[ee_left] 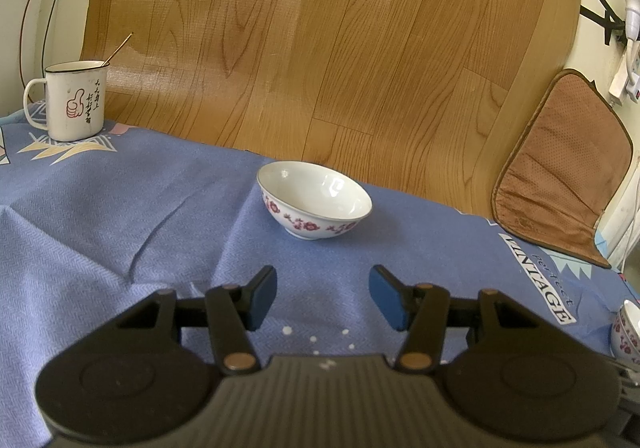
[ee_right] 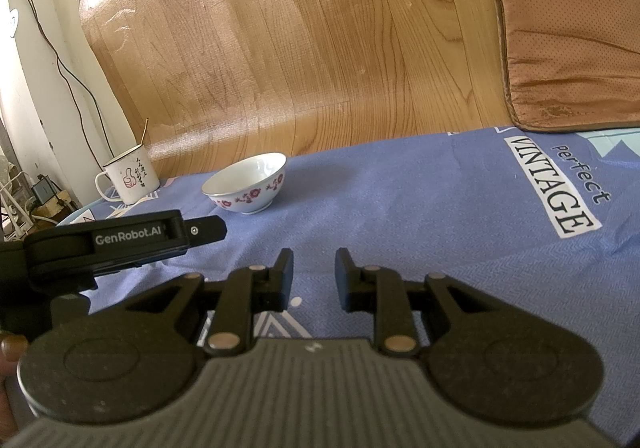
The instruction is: Organize plates and bowls
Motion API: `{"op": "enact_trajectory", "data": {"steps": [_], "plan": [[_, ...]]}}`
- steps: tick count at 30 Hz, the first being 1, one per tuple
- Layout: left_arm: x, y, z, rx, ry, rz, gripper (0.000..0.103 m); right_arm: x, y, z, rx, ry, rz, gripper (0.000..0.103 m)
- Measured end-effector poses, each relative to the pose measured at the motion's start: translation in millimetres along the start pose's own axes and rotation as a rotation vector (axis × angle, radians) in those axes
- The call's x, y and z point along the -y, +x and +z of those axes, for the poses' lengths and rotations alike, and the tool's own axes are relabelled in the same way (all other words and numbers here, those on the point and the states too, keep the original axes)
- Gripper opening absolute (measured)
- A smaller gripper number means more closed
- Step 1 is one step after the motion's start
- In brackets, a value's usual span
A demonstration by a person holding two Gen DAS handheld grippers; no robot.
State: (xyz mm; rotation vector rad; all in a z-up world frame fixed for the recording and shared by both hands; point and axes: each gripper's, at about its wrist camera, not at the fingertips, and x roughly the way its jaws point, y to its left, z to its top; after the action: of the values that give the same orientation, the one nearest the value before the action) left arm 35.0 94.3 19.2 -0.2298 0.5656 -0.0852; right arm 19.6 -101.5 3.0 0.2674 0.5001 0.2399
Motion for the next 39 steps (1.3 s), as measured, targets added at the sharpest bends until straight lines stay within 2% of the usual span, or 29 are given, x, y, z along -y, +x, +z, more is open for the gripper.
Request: {"op": "enact_trajectory", "data": {"steps": [15, 20, 24, 28, 31, 36, 39], "plan": [[2, -1, -2, 0.008, -0.002, -0.003, 0.052, 0, 0, -1, 0.000, -0.002, -0.001, 0.026], [-7, -7, 0, 0.027, -0.052, -0.008, 0.051, -4, 4, 3, -0.025, -0.018, -0.013, 0.026], [-17, -9, 4, 0.030, -0.099, -0.015, 0.049, -6, 12, 26, -0.013, -0.014, -0.013, 0.026], [-23, -12, 6, 0.047, -0.129, 0.000, 0.049, -11, 34, 61, -0.019, -0.007, 0.029, 0.026], [-27, -15, 7, 0.061, -0.149, 0.027, 0.049, -19, 66, 78, -0.071, -0.020, 0.048, 0.026], [-32, -15, 9, 0.059, -0.178, 0.055, 0.049, -21, 126, 90, -0.221, 0.099, 0.055, 0.026], [-33, -14, 10, 0.054, -0.187, 0.057, 0.049, -26, 157, 90, -0.290, 0.121, 0.042, 0.026]]}}
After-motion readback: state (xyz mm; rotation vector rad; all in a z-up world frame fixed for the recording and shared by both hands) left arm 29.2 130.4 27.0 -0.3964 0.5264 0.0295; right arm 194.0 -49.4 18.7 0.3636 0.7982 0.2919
